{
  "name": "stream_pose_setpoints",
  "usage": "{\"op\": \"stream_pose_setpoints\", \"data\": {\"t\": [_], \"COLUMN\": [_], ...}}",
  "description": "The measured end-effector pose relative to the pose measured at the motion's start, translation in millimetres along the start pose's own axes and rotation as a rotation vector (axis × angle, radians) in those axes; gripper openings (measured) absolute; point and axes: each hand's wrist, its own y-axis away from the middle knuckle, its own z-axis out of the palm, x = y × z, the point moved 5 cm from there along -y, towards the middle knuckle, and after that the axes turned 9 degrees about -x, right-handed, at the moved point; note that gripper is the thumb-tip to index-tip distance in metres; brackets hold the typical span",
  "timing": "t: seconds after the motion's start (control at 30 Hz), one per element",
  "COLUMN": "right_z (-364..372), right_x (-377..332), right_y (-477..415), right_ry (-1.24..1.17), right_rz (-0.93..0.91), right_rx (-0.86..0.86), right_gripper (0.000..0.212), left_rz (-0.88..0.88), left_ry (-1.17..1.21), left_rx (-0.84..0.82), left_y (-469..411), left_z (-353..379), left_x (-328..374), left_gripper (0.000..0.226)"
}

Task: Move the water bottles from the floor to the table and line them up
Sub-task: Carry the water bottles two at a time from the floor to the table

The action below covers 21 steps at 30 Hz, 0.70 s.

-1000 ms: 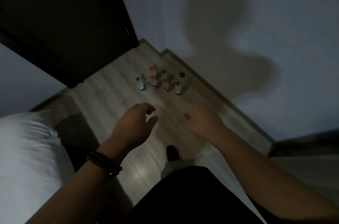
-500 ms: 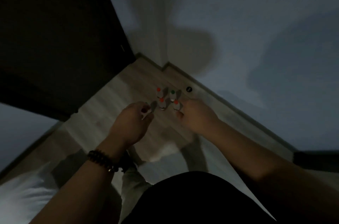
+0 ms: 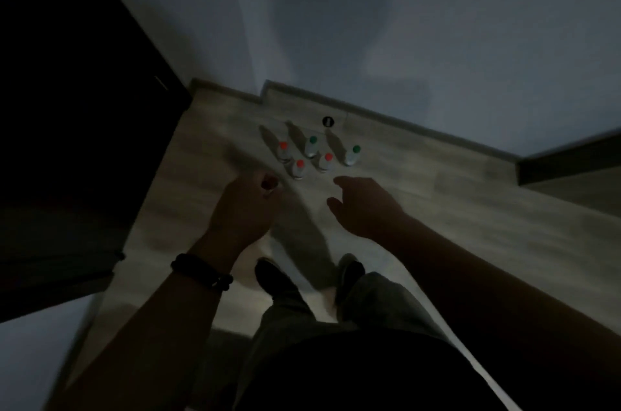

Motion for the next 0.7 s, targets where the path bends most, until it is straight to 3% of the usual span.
{"op": "stream_pose_setpoints", "data": {"t": [0.43,0.7], "right_z": [84.1,165.0], "right_x": [-13.6,38.8], "right_y": [-77.8,-210.4], "right_ry": [-0.083,-0.167], "right_rz": [0.089,0.128], "right_rx": [-0.082,-0.043], "right_gripper": [0.045,0.063], "left_rz": [-0.057,-0.038], "left_ry": [0.239,0.273], "left_rx": [-0.092,-0.052], "left_y": [-74.7,-168.7], "left_z": [46.6,111.9], "left_x": [-88.1,-145.1], "left_gripper": [0.028,0.027]}}
